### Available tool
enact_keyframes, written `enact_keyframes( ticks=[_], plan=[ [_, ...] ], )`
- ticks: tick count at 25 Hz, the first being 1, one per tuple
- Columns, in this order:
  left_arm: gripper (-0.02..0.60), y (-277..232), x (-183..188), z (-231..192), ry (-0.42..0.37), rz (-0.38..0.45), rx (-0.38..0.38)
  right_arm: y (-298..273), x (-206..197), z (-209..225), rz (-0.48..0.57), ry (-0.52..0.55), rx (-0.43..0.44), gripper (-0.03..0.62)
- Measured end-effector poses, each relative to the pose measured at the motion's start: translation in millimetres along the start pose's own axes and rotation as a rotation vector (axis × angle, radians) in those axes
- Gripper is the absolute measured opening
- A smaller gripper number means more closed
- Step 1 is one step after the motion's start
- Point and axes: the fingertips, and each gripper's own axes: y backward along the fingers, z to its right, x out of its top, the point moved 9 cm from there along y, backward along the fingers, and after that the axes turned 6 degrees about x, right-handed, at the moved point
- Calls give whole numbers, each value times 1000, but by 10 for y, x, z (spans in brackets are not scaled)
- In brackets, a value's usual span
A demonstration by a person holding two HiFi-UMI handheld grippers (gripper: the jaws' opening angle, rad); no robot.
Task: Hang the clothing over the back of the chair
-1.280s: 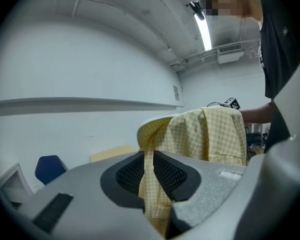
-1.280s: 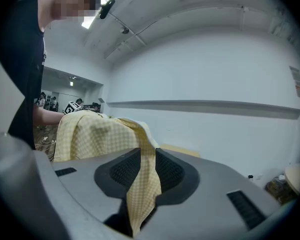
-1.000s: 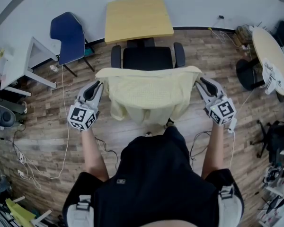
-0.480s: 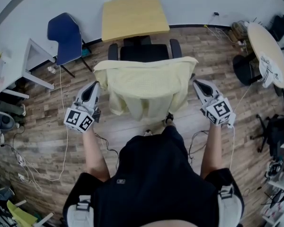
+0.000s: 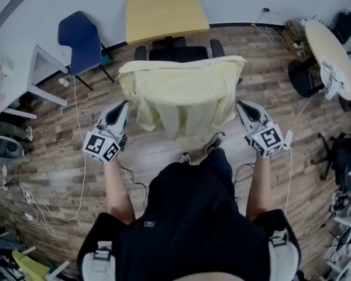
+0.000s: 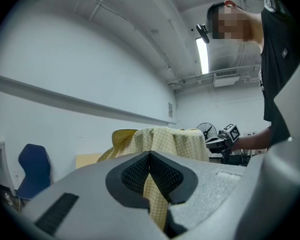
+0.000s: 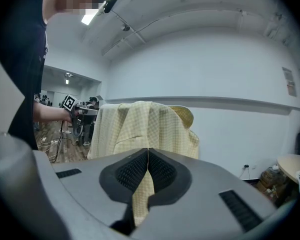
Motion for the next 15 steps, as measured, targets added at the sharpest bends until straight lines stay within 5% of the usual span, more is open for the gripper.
enact_keyframes(
  ticks=[15],
  plan=[
    [0, 65, 5, 437, -20, 4, 30, 302, -40, -123, -1, 6, 13, -2]
  ],
)
